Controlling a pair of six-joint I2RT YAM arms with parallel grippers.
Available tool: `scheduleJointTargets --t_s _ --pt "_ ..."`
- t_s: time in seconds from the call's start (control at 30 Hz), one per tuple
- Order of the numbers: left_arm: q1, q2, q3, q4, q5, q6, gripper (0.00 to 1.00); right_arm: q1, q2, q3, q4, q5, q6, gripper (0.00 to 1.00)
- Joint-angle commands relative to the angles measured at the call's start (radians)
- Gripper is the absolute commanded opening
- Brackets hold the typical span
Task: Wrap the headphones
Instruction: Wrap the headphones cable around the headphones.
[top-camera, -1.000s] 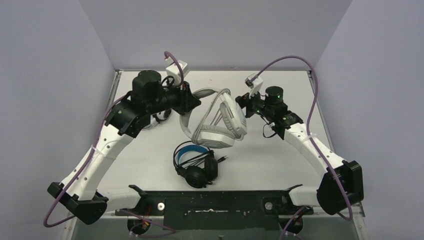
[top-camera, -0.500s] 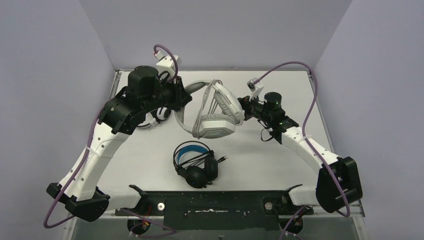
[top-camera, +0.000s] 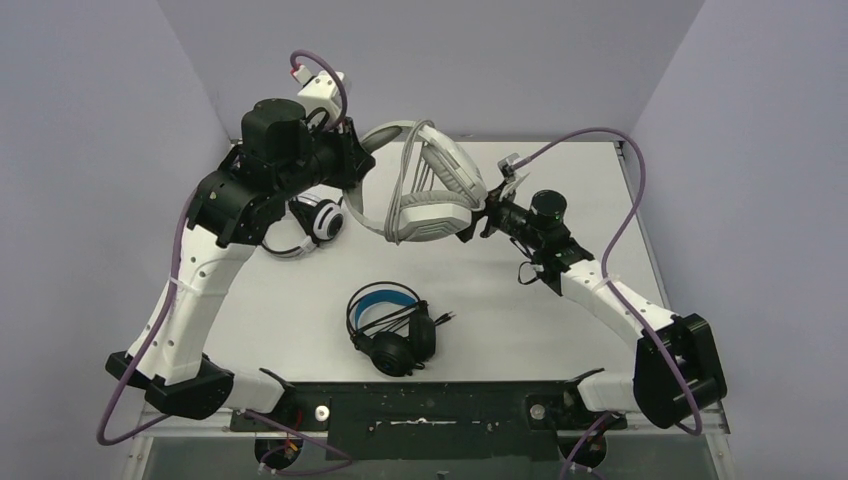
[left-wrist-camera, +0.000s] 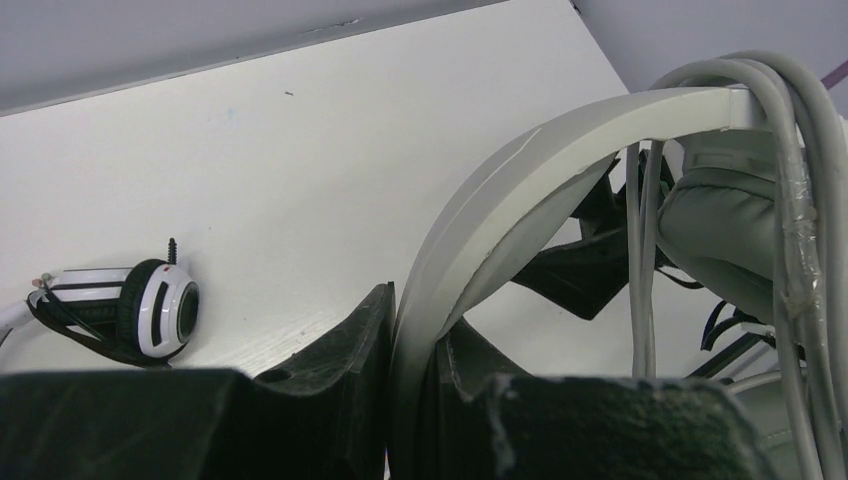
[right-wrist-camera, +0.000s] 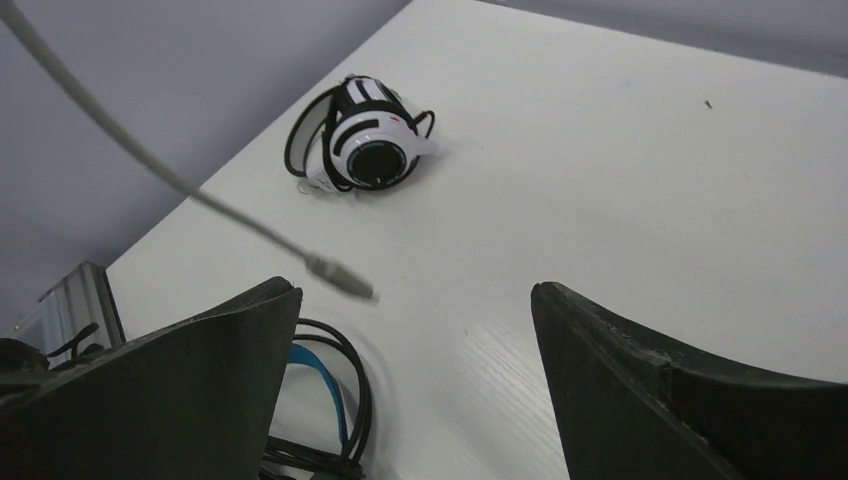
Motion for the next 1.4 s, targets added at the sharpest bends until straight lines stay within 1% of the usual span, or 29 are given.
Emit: scheduleJointTargets --t_s 0.0,0.13,0.37,0.6,0.73,0.97,1.03,1.13,1.17,1.37 --pt "0.010 0.020 0.090 0.103 0.012 -0.037 0.00 0.064 0.041 0.003 0.276 -0.009 0.031 0.89" --pt "0.010 0.032 0.121 0.107 0.023 -0.049 0.00 0.086 0.066 -0.009 0.342 -0.031 0.042 0.88" --pt "0.009 0.014 0.115 0.107 0.029 -0.056 0.00 0.075 0.056 0.010 0.241 -0.004 0.043 0.83" --pt "0.010 0.005 0.120 0.100 0.018 -0.047 0.00 0.061 0.047 0.004 0.206 0.003 0.051 0.83" --pt "0.010 0.012 0.122 0.097 0.009 -0.040 0.00 0.056 0.037 -0.032 0.280 -0.022 0.054 0.84" --pt "0.010 0.020 0.124 0.109 0.024 -0.044 0.00 0.048 0.089 -0.024 0.270 -0.018 0.035 0.84" --pt "0.010 0.021 0.125 0.109 0.026 -0.046 0.00 0.047 0.098 -0.025 0.269 -0.017 0.034 0.82" --pt "0.010 0.018 0.130 0.107 0.030 -0.051 0.00 0.048 0.128 -0.025 0.306 -0.052 0.065 0.71" --pt "0.010 0.016 0.130 0.108 0.032 -0.053 0.00 0.047 0.135 -0.028 0.320 -0.053 0.077 0.70" --pt "0.010 -0.003 0.118 0.106 0.032 -0.059 0.00 0.058 0.171 -0.035 0.409 -0.072 0.149 0.69"
